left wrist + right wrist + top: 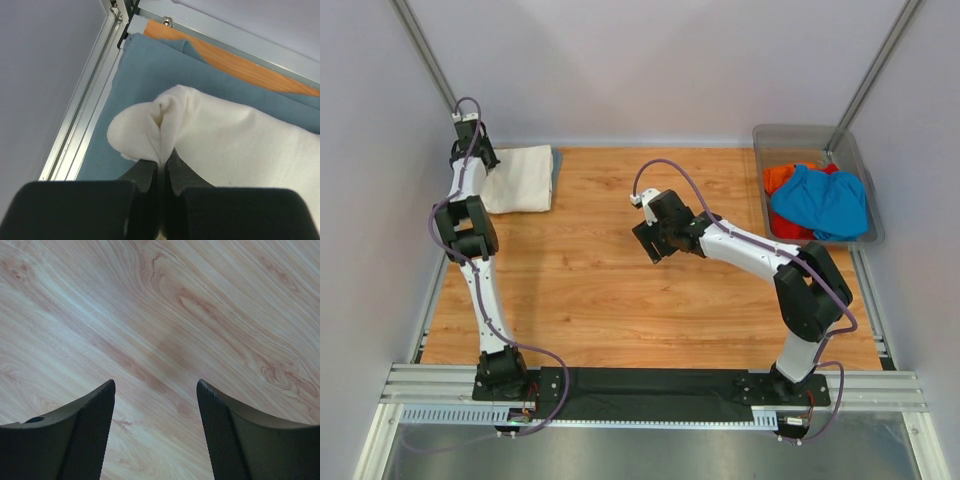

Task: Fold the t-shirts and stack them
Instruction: Neatly place the folded tshirt to the corner, then reset both grippers

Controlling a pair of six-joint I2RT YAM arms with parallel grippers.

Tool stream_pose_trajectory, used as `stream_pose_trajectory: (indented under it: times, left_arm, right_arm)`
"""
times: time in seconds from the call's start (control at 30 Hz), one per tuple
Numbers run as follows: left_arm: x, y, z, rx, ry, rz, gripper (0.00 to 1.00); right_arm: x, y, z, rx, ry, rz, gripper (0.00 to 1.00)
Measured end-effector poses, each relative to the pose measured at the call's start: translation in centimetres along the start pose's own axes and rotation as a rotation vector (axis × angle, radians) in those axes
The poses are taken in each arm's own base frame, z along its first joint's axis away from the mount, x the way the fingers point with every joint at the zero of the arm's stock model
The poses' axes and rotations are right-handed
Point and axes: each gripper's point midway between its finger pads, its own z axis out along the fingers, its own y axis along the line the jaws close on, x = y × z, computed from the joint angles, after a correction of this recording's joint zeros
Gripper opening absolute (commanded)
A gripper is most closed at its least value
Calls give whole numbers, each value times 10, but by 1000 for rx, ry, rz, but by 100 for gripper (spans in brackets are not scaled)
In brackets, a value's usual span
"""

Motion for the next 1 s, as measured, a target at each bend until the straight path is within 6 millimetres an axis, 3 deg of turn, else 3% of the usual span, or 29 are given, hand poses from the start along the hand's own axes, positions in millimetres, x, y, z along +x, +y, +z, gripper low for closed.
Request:
stream_pose_trajectory:
  times: [0.07, 0.17, 0.2, 0.23, 0.3, 0.5, 0.63, 0.77, 0.83, 0.93, 1.0]
  left_arm:
    - [1, 2, 3, -5, -2, -1, 1]
    - [-4, 4, 6, -19, -13, 1, 26]
    - [-8, 6, 6, -30, -22, 4, 41]
    - [-12, 10, 6, -51, -31, 9, 78]
    - [-18, 16, 4, -84, -47, 19, 99]
    - [-30, 24, -12, -150, -66, 39, 100]
    - [-38, 9, -47, -144, -42, 59, 99]
    - [-36, -47, -119, -25, -8, 86, 95]
    - [-26, -91, -173, 98, 1, 84, 95]
    - [10, -160, -271, 344, 17, 75, 96]
    - [49, -193, -335, 504, 49, 82, 97]
  right_arm:
    - [1, -2, 0, 2, 2, 4, 68]
    - [2, -3, 1, 0, 6, 7, 68]
    - [2, -3, 1, -2, 9, 8, 68]
    - [3, -3, 1, -4, 12, 9, 68]
    - [3, -2, 1, -9, 14, 18, 68]
    - [6, 3, -9, -25, 7, 73, 68]
    - [14, 4, -47, -34, -49, 147, 68]
    - [22, 6, -92, -54, -154, 249, 69]
    - [32, 10, -108, -80, -208, 320, 72]
    - [66, 16, -125, -113, -241, 447, 77]
    - [87, 18, -128, -122, -254, 524, 83]
